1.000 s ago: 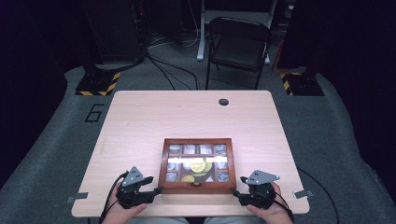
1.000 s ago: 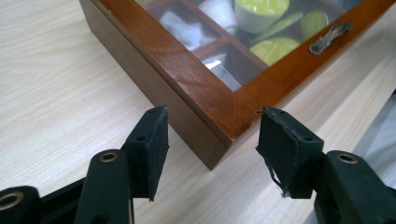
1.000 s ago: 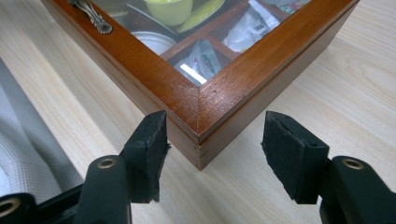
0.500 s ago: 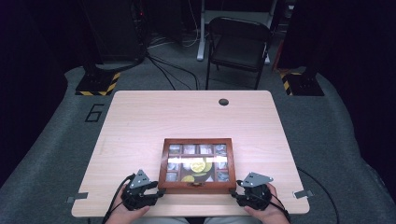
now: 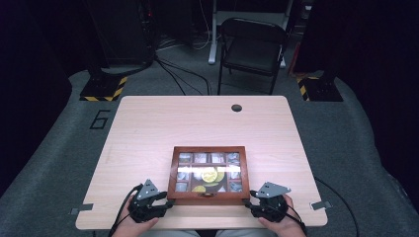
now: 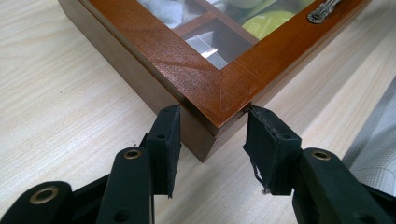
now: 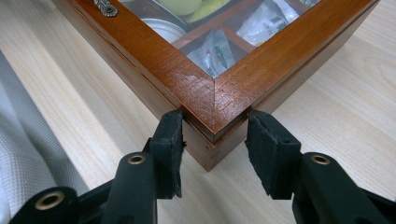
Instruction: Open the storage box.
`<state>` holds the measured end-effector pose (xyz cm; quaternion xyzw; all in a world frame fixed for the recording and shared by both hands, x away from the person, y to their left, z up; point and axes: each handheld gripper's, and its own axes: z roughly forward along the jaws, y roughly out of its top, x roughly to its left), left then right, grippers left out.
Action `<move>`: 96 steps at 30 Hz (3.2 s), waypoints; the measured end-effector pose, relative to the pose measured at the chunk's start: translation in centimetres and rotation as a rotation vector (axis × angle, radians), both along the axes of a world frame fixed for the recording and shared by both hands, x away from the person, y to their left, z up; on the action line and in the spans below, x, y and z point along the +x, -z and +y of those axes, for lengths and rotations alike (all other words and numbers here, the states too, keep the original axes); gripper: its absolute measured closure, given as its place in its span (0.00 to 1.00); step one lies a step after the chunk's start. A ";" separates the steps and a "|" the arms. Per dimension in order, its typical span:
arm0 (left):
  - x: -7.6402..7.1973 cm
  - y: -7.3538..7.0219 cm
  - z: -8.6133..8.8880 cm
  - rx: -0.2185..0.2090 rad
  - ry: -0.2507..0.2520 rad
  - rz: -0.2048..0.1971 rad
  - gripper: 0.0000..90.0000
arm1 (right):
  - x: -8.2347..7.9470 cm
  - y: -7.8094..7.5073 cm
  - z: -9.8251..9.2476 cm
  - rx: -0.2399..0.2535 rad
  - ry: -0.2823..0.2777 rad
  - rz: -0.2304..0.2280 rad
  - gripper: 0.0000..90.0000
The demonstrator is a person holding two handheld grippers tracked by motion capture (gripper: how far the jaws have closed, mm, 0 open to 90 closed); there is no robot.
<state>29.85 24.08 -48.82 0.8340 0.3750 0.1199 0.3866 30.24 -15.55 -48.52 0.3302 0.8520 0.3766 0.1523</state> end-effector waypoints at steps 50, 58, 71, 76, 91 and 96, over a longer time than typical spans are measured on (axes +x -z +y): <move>4.3 -9.1 0.4 -0.135 -0.019 -0.207 0.56 | 4.2 -9.1 -0.2 0.106 0.014 -0.191 0.60; 6.5 -10.6 0.2 -0.143 -0.043 -0.243 0.57 | 6.6 -10.6 -0.3 0.140 0.032 -0.182 0.63; 10.9 -10.7 -0.2 -0.173 -0.104 -0.263 0.60 | 11.5 -9.7 -0.2 0.179 0.112 -0.130 0.62; 12.2 -10.5 -0.1 -0.207 -0.108 -0.251 0.59 | 13.4 -9.3 0.3 0.192 0.115 -0.113 0.61; 15.0 -7.9 -0.8 -0.205 -0.153 -0.208 0.51 | 15.7 -9.4 1.0 0.212 0.158 -0.095 0.62; 15.7 -6.2 -0.9 -0.199 -0.184 -0.174 0.46 | 16.0 -9.3 1.1 0.228 0.155 -0.094 0.59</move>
